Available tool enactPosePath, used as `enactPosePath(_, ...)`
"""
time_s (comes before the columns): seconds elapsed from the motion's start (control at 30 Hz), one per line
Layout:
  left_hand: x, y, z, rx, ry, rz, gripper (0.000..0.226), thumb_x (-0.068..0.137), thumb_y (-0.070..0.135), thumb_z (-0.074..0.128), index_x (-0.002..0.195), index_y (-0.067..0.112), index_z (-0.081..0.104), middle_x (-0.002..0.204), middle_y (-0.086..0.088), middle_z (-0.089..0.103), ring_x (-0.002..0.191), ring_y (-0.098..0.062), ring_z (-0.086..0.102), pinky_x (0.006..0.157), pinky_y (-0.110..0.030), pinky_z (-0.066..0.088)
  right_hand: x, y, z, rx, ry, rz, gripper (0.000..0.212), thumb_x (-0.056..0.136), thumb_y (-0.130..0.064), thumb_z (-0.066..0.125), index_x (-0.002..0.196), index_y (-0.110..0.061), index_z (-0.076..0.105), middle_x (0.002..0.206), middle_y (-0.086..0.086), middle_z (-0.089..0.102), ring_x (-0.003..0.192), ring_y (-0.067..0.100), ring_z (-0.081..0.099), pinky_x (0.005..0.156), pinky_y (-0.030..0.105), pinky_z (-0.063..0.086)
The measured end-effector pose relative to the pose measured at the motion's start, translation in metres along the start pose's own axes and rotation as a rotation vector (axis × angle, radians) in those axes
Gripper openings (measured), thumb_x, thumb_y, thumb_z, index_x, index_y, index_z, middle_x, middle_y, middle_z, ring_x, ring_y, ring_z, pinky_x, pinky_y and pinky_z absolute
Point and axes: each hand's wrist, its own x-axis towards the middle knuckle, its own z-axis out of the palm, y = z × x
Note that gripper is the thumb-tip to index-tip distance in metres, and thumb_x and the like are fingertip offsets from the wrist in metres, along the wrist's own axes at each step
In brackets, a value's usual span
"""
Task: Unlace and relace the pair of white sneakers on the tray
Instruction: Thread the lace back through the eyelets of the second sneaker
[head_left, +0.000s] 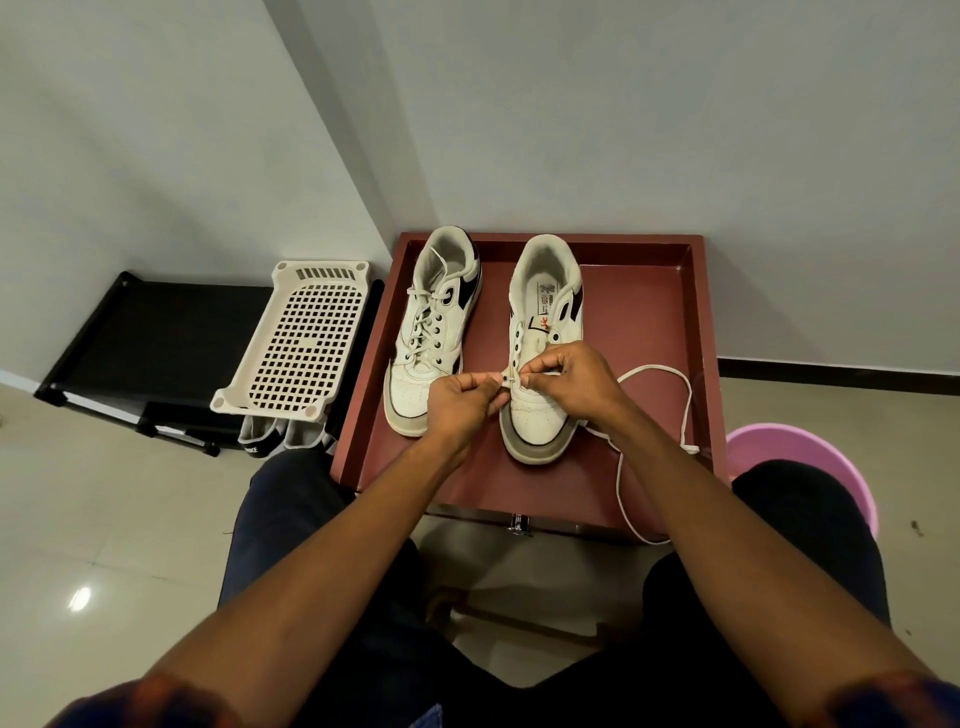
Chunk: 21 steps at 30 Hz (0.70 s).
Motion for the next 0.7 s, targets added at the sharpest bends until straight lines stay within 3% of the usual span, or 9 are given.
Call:
enactPosePath(0.13, 0.0022, 0.0017, 0.0008, 0.073, 0.002, 0.025, 0.013, 0.096, 0.0, 0.059, 0.099, -0.01, 0.068, 0.086, -0.015, 0.07, 0.07, -0.01, 0.07, 0.068, -0.017, 0.058, 0.0005, 0.0014, 0.0002, 0.036, -0.014, -0.002, 0.005, 0.082, -0.019, 0.084, 0.085, -0.023, 0.082, 0.078, -0.019, 0.073, 0.082, -0.002, 0.069, 0.08, 0.026, 0.052)
enactPosePath(0.27, 0.0013, 0.0014, 0.002, 0.141, 0.015, 0.073, 0.01, 0.095, 0.002, 0.063, 0.089, 0.0, 0.071, 0.088, -0.018, 0.073, 0.075, -0.016, 0.07, 0.07, -0.019, 0.059, 0.0014, 0.0046, 0.0011, 0.049, -0.011, 0.023, 0.017, 0.08, -0.019, 0.085, 0.075, -0.034, 0.078, 0.076, -0.02, 0.074, 0.08, -0.002, 0.069, 0.08, 0.027, 0.053)
enactPosePath(0.37, -0.0004, -0.0001, 0.0007, 0.155, 0.002, 0.1, 0.009, 0.094, 0.005, 0.066, 0.093, -0.001, 0.072, 0.092, -0.019, 0.073, 0.079, -0.018, 0.07, 0.073, -0.022, 0.059, 0.0009, 0.0039, 0.0027, 0.019, 0.017, 0.019, 0.007, 0.081, -0.021, 0.085, 0.08, -0.027, 0.081, 0.08, -0.015, 0.075, 0.084, 0.004, 0.071, 0.083, 0.033, 0.057)
enactPosePath(0.53, -0.0038, -0.0045, 0.0004, 0.348, 0.012, 0.251, 0.008, 0.09, 0.019, 0.072, 0.086, 0.016, 0.078, 0.078, -0.006, 0.076, 0.073, -0.013, 0.07, 0.076, -0.032, 0.059, -0.0021, -0.0023, 0.0028, -0.051, 0.01, -0.006, 0.002, 0.085, -0.021, 0.081, 0.086, -0.019, 0.081, 0.083, -0.015, 0.073, 0.088, 0.006, 0.07, 0.084, 0.034, 0.056)
enactPosePath(0.7, -0.0014, -0.0037, -0.0022, 0.247, -0.039, 0.167, 0.01, 0.095, 0.007, 0.063, 0.094, 0.006, 0.073, 0.091, -0.018, 0.075, 0.08, -0.019, 0.072, 0.083, -0.034, 0.059, -0.0045, 0.0006, 0.0013, -0.055, -0.005, -0.036, 0.003, 0.086, -0.02, 0.079, 0.087, -0.018, 0.081, 0.079, -0.018, 0.069, 0.086, 0.008, 0.07, 0.085, 0.04, 0.057)
